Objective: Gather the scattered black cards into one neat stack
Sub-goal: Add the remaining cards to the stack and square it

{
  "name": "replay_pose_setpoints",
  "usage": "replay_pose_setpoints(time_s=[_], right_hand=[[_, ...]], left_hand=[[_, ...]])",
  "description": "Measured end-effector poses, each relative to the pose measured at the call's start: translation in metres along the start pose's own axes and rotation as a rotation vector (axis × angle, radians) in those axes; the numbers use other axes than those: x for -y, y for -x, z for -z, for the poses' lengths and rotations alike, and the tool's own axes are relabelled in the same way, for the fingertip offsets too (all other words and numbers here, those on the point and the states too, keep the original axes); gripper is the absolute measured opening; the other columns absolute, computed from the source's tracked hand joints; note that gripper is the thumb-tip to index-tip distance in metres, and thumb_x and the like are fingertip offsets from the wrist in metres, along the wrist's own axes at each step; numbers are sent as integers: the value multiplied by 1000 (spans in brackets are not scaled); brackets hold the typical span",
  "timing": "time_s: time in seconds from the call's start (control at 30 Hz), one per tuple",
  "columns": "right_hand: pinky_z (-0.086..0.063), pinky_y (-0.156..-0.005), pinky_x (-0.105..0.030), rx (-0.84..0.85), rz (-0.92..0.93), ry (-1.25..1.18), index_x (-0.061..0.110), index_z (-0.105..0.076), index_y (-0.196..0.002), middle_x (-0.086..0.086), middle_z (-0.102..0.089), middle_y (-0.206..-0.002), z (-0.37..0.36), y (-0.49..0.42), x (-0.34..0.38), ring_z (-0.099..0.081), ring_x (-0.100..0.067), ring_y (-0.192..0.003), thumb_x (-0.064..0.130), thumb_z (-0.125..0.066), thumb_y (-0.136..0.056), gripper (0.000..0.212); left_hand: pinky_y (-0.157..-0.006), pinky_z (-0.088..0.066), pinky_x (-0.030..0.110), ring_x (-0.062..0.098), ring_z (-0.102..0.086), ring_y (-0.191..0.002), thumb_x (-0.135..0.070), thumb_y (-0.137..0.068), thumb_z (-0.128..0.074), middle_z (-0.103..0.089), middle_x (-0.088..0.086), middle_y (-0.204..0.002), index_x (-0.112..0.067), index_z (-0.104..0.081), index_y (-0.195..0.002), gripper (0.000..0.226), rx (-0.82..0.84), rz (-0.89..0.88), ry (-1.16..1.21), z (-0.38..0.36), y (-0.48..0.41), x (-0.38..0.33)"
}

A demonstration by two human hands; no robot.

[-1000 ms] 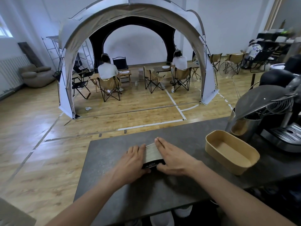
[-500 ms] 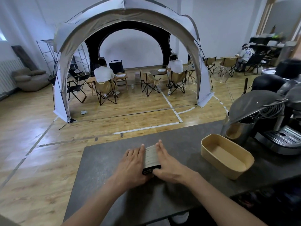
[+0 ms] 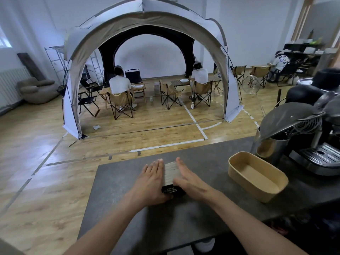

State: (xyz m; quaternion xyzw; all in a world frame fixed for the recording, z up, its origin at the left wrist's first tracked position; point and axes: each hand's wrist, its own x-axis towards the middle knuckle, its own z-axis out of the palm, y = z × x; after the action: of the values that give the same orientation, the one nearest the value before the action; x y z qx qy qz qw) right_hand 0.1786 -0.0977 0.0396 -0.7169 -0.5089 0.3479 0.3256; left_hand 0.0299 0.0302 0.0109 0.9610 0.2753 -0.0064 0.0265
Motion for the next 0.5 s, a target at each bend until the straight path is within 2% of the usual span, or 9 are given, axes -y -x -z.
replay_pose_setpoints(time_s=[0.03, 0.07, 0.1, 0.13, 0.2, 0.27, 0.37, 0.43, 0.5], right_hand=[[-39, -110, -31, -31, -10, -55, 21, 6, -162, -7, -23, -166, 0, -1, -1, -41, -15, -137, 45, -45, -80, 100], [-40, -104, -27, -63, -13, -86, 22, 6, -162, -8, -25, -166, -1, -2, -3, -44, -12, -129, 45, -46, -79, 102], [-38, -103, -25, -78, -13, -78, 20, 7, -162, -10, -24, -166, -1, -3, -2, -42, -11, -130, 45, -46, -79, 102], [-35, -108, -24, -61, -8, -32, 16, 7, -162, -10, -18, -169, -2, -2, 0, -37, -15, -137, 44, -44, -79, 101], [-17, -123, -27, -1, 6, 43, 10, 9, -161, -6, 3, -171, -7, -1, 3, -11, -16, -155, 43, -40, -84, 97], [-4, -127, -30, 29, 29, 115, 11, 15, -160, -2, 18, -169, -12, -3, -1, 8, -11, -156, 42, -40, -93, 92], [1, -127, -31, 76, 49, 211, 13, 18, -159, -1, 25, -167, -5, -9, -6, 16, -8, -154, 45, -41, -94, 93], [3, -127, -33, 86, 92, 305, 16, 19, -159, 3, 27, -166, 5, -10, -8, 20, -7, -153, 45, -47, -94, 97], [4, -128, -35, 95, 189, 557, 17, 16, -160, 7, 25, -167, 8, -14, -11, 25, -9, -152, 47, -57, -88, 107]], left_hand=[[-131, 2, 42, 26, 5, -161, -72, -85, -58, 9, 14, -173, -3, 16, -161, 126, 14, -1, 5, 1, -1, 1], [-130, 4, 41, 26, 6, -161, -72, -85, -59, 10, 14, -173, -3, 16, -161, 127, 23, -2, 9, 1, -1, 0], [-130, 5, 40, 26, 7, -161, -72, -85, -60, 11, 14, -173, -3, 17, -161, 128, 26, -1, 7, 2, 0, 0], [-129, 5, 40, 26, 7, -161, -70, -84, -60, 11, 15, -173, -3, 17, -161, 128, 22, -1, 4, 2, 0, -1], [-129, 4, 40, 26, 7, -161, -68, -85, -61, 11, 15, -172, -3, 16, -160, 126, 17, -5, -5, 3, 1, -1], [-129, 5, 39, 26, 8, -160, -68, -86, -60, 13, 15, -172, -3, 17, -160, 125, 17, -3, -3, 2, 1, -2], [-128, 5, 38, 27, 8, -160, -67, -88, -59, 12, 15, -172, -3, 17, -161, 123, 20, -10, -4, 3, 4, -2], [-129, -3, 38, 28, -5, -160, -65, -88, -59, 0, 15, -173, -4, 12, -162, 120, 18, -13, 2, 4, 5, -3], [-126, -17, 36, 27, -24, -154, -64, -90, -60, -20, 13, -168, -6, 4, -164, 113, 4, -10, 1, 6, 5, -3]])
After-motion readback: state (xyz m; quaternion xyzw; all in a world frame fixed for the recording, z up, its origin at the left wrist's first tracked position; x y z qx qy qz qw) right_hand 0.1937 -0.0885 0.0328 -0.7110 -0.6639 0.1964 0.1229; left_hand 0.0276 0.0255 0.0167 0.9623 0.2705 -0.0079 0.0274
